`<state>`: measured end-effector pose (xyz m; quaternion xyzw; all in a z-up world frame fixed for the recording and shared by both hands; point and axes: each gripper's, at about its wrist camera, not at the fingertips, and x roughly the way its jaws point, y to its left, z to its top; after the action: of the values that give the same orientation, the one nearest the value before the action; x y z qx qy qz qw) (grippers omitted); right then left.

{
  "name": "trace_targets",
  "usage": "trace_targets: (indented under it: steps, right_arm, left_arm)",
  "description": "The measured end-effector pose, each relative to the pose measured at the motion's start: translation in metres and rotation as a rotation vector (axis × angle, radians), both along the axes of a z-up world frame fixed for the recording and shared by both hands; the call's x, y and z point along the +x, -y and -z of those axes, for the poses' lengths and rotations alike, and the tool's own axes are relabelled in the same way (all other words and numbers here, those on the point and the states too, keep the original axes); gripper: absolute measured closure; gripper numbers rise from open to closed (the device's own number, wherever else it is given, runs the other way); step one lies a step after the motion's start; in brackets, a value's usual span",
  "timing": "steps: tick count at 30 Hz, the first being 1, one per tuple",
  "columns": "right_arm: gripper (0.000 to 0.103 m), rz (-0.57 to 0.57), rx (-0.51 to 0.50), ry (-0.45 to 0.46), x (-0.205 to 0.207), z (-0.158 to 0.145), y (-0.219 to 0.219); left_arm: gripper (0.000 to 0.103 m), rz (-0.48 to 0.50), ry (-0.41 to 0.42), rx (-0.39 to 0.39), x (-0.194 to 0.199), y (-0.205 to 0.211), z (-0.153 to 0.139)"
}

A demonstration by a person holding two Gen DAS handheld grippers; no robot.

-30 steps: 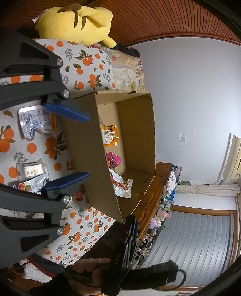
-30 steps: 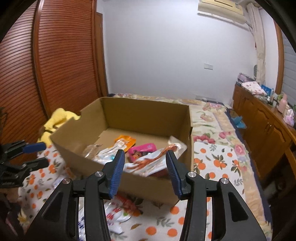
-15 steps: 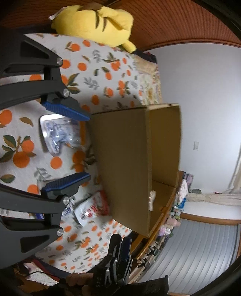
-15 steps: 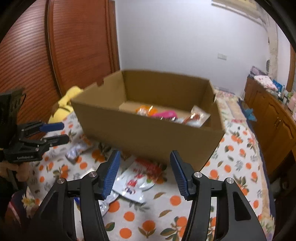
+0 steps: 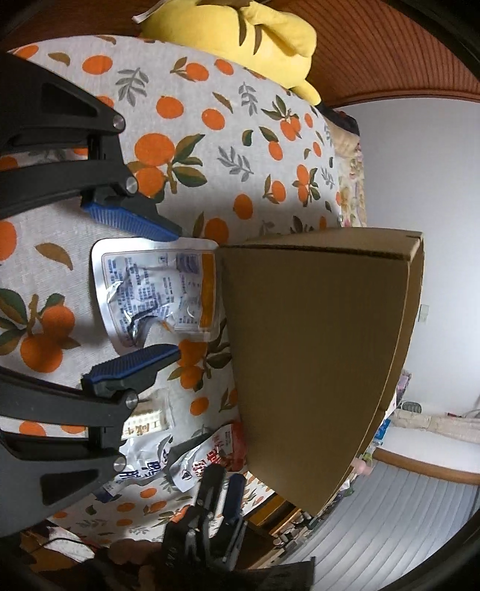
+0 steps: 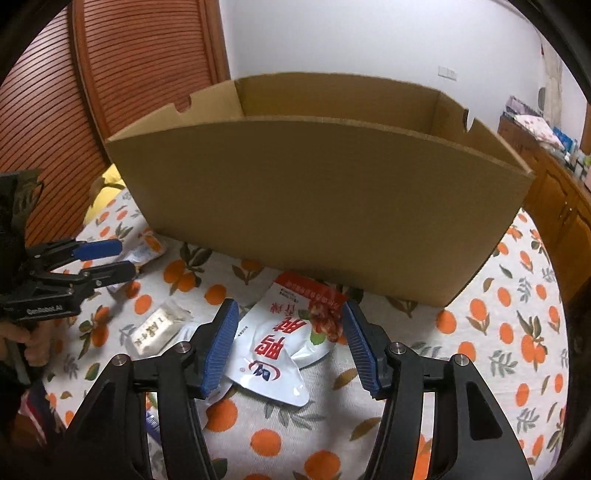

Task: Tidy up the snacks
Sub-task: 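Lower the left tool to the foil sachet while the right tool grasps the white duck-neck packet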

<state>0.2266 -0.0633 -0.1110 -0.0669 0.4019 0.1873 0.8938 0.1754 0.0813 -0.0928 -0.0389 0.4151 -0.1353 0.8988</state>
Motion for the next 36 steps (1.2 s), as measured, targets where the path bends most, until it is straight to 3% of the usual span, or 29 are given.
trace_targets:
  steps: [20,30,33,34,36]
  right_arm:
    - [0.038,0.037,-0.099,0.009,0.004,0.018,-0.006]
    - [0.036,0.028,-0.093,-0.018,0.01,0.026,-0.004]
    - [0.041,0.001,-0.088,-0.018,0.009,0.025,-0.005]
    - [0.055,-0.02,-0.083,-0.012,0.008,0.024,-0.006]
    - [0.057,-0.038,-0.089,-0.012,0.005,0.025,-0.008]
  left_arm:
    - [0.042,-0.006,-0.023,0.02,0.007,0.003,0.006]
    - [0.037,0.004,-0.022,0.06,0.007,0.01,0.007]
    - [0.036,0.007,-0.022,0.07,0.008,0.011,0.008]
    - [0.036,0.008,-0.022,0.069,0.008,0.011,0.008]
    - [0.036,0.008,-0.021,0.066,0.008,0.01,0.008]
